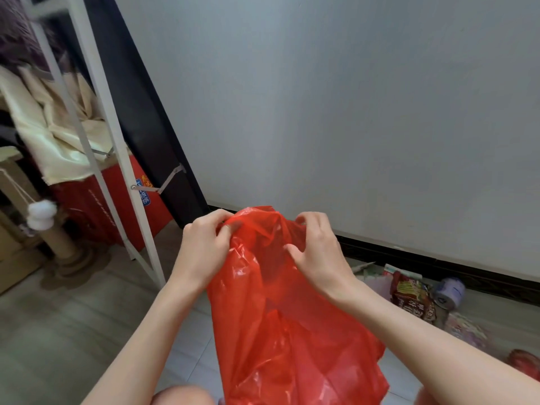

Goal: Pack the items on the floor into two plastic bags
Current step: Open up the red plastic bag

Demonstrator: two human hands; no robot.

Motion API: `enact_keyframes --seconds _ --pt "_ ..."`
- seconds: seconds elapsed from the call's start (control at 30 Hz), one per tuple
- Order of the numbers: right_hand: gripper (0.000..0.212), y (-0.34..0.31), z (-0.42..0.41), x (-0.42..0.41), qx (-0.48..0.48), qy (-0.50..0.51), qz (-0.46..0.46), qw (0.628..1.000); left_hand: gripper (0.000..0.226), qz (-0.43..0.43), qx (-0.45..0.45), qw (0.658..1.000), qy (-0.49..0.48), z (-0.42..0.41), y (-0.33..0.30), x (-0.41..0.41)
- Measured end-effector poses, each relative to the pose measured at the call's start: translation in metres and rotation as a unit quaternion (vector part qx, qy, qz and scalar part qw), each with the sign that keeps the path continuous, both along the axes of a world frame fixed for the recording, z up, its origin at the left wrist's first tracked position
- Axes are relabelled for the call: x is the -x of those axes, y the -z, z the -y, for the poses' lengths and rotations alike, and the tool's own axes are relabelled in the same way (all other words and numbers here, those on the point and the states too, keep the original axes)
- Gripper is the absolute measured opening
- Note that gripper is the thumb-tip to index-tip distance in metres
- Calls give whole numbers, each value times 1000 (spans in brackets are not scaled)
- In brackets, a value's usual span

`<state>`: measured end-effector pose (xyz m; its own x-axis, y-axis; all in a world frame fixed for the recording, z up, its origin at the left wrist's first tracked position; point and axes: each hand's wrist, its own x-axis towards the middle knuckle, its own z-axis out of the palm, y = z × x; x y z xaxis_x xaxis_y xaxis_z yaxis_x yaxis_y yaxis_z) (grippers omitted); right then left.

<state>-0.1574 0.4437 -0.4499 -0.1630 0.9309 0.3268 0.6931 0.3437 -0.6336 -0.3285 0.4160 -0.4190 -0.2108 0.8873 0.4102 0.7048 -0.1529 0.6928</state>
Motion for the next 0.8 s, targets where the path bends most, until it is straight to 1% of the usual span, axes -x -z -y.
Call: enact_keyframes --seconds 0.07,0.13,0.17,0.23,0.27,0.3,0.33,0.4,0.43,0.47,0.5,0.53,0.57,0.6,0.67,0.7,0.73,0.77,0.8 --pt "43 1 2 4 -19 -16 -41 999 15 41 6 999 3 0 -1 0" --pt "41 5 2 7 -17 -38 -45 998 15 74 11 997 16 1 0 0" --pt "35 7 0 8 -19 -39 -37 998 15 80 12 996 23 1 0 0" --pt "17 11 -7 7 -37 -18 -31 999 14 91 22 995 39 3 0 -1" --pt "11 10 -11 6 -42 -5 -39 998 14 94 29 994 45 4 0 0" --pt "11 8 -16 3 -40 7 -53 998 13 84 33 995 43 5 0 3" --pt "12 5 -20 0 -34 16 -63 997 13 53 33 998 26 5 1 7" --pt "15 0 -27 -10 -23 21 -63 998 13 -71 52 995 -41 5 2 16" --pt "17 -1 -29 -14 -21 17 -60 998 15 -135 77 985 -75 5 0 19" --pt "18 -1 -29 -16 -21 11 -59 998 17 -178 100 974 -100 6 -1 19" --pt "19 -2 -29 -16 -22 8 -62 998 19 -205 108 966 -116 7 -2 17" --pt "19 -2 -30 -16 -23 13 -71 997 20 -223 94 962 -124 6 -2 15" --pt "19 -3 -31 -15 -25 22 -83 996 24 -239 60 961 -124 5 -2 12" --pt "20 -3 -32 -15 -27 33 -94 995 32 -249 23 962 -106 4 0 9" --pt "21 -6 -32 -14 -36 35 -94 994 53 -271 -22 962 -19 2 1 -2" --pt "20 -8 -30 -12 -40 22 -89 995 57 -289 -41 956 27 1 1 -9" --pt "20 -9 -28 -11 -41 3 -86 995 56 -303 -57 949 61 0 1 -17" --pt "19 -12 -25 -9 -39 -15 -90 995 49 -302 -64 947 90 -1 0 -25" --pt "19 -14 -22 -7 -36 -29 -101 994 40 -276 -61 952 113 -2 0 -30"
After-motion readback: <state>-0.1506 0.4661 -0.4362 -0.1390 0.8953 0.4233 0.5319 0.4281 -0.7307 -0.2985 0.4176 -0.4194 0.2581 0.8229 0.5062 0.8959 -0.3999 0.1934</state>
